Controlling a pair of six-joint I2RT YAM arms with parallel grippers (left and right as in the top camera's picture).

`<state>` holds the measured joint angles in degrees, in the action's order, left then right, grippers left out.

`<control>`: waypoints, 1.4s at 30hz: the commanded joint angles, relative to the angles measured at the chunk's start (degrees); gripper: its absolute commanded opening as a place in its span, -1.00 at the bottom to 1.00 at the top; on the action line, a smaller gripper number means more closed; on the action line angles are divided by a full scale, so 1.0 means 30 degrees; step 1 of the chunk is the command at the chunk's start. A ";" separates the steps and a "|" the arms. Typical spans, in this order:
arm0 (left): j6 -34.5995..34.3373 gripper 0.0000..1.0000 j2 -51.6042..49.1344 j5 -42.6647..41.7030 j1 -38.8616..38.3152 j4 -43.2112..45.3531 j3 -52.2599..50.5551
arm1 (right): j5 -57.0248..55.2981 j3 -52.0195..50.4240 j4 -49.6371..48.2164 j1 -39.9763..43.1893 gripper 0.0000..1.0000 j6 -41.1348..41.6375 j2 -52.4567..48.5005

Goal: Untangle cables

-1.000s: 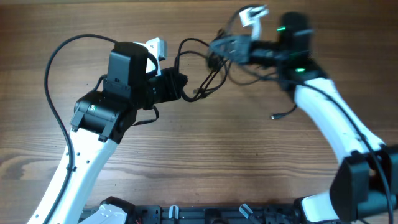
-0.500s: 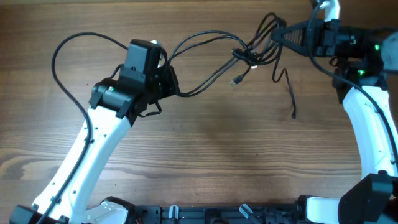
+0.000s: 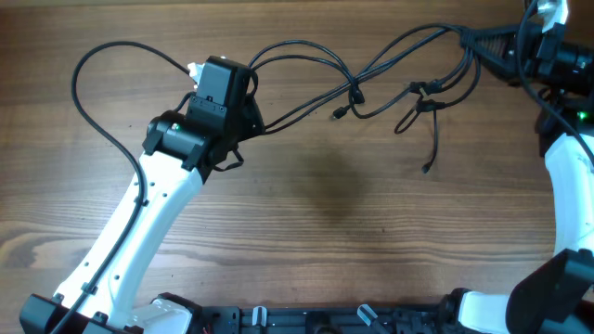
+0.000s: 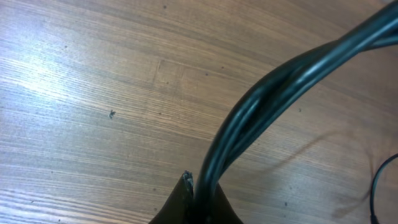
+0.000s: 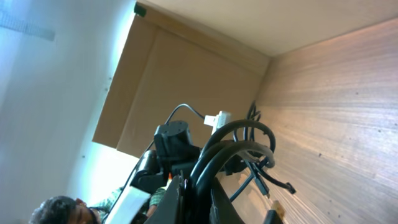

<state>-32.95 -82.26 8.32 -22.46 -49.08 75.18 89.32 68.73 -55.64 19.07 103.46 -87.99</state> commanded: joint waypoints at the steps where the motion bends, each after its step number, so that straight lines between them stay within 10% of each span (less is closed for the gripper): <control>1: 0.0423 -0.92 -0.0437 0.0860 0.0554 -0.0736 -0.0444 | 0.0393 0.0437 0.2331 0.0270 -0.91 -0.4510 -0.0867; 7: 0.2004 -0.92 0.1158 -0.4080 0.0561 0.0845 -0.0444 | -0.0605 0.0423 0.9304 -0.2040 -0.91 -1.1125 -0.2601; 19: 0.2929 -0.92 0.3045 -0.4102 0.0561 0.1151 -0.0444 | -1.2925 0.0430 2.6185 -0.4765 -0.89 -2.3380 -0.3687; 22: 0.2922 -0.92 0.3045 -0.4109 0.0561 0.1596 -0.0444 | -1.6626 0.0430 2.8917 -0.4765 -0.60 -2.4589 -0.3687; 26: 0.2841 -0.92 0.2987 -0.4197 0.0503 0.1843 -0.0444 | -1.7143 0.0452 3.0432 -0.4765 0.05 -2.6017 -0.3672; 42: 0.2528 -0.92 0.3206 -1.2145 0.0852 0.4743 -0.0444 | -1.8761 0.0918 3.1343 -0.4801 0.42 -2.8480 0.1960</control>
<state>-25.56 -73.30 -16.69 -20.43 -37.08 73.76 33.28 70.15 39.42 4.64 19.57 -84.77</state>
